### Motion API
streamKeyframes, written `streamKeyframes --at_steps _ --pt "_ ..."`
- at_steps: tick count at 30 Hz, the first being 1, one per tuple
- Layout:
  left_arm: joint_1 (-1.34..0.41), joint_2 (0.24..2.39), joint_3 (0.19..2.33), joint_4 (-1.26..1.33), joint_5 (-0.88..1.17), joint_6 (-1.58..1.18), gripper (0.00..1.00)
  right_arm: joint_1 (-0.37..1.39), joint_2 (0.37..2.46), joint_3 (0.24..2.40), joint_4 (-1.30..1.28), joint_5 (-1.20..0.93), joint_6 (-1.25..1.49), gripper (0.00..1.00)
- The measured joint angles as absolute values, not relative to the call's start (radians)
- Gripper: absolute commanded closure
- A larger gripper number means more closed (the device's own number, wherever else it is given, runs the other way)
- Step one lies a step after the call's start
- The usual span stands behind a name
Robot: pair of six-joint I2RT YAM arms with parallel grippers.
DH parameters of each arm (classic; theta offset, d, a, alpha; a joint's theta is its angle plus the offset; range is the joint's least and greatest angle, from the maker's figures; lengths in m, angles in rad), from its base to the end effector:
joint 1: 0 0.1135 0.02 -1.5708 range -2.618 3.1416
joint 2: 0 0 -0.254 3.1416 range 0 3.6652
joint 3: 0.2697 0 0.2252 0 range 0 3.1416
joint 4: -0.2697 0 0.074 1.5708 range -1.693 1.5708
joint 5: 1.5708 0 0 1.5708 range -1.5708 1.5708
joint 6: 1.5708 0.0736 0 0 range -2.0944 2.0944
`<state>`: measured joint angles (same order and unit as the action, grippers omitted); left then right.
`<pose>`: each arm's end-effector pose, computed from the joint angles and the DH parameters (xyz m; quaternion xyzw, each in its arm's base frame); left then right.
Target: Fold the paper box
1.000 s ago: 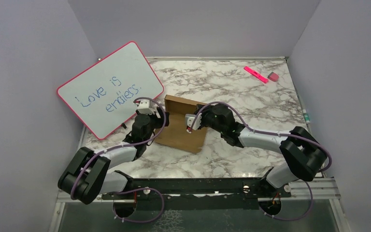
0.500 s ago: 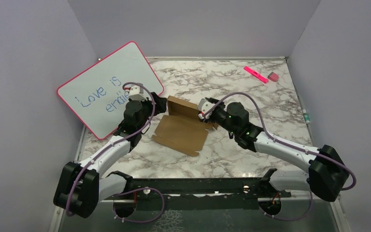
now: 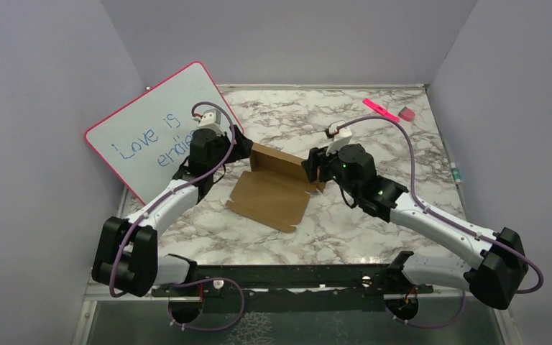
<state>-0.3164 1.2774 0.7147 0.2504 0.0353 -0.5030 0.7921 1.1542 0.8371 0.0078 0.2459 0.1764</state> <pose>0.2867 -0.0966 0.2463 -0.0650 0.8058 -0.2475 0.5341 0.2099 0.1872 0.2909 -0.1739 0.7857 0.1848 0.5641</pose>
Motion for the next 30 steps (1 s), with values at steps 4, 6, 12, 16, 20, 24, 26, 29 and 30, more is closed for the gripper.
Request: streamKeyframes --at_steps 4,6,12,16,20,24,26,29,30 --pt "-0.309 1.332 0.753 0.227 0.061 -0.498 0.20 0.792 1.148 0.836 -0.059 0.288 0.346 0.46" --pt "-0.309 1.345 0.758 0.226 0.069 -0.497 0.22 0.792 1.148 0.828 -0.062 0.299 0.410 0.48" --pt "-0.309 1.383 0.763 0.226 0.105 -0.496 0.29 0.792 1.160 0.781 -0.033 0.312 0.535 0.56" --pt "-0.309 1.405 0.770 0.226 0.127 -0.496 0.33 0.792 1.190 0.745 0.014 0.338 0.585 0.57" --pt "-0.309 1.425 0.780 0.230 0.150 -0.497 0.36 0.792 1.206 0.708 0.073 0.360 0.620 0.57" --pt "-0.309 1.439 0.789 0.237 0.168 -0.499 0.38 0.791 1.213 0.702 0.134 0.364 0.646 0.57" --pt "-0.309 1.440 0.791 0.238 0.173 -0.500 0.39 0.788 1.220 0.702 0.162 0.369 0.662 0.57" --pt "-0.309 1.440 0.791 0.238 0.177 -0.501 0.40 0.780 1.240 0.702 0.186 0.377 0.682 0.58" --pt "-0.309 1.440 0.791 0.238 0.179 -0.501 0.40 0.778 1.249 0.702 0.187 0.378 0.688 0.58"
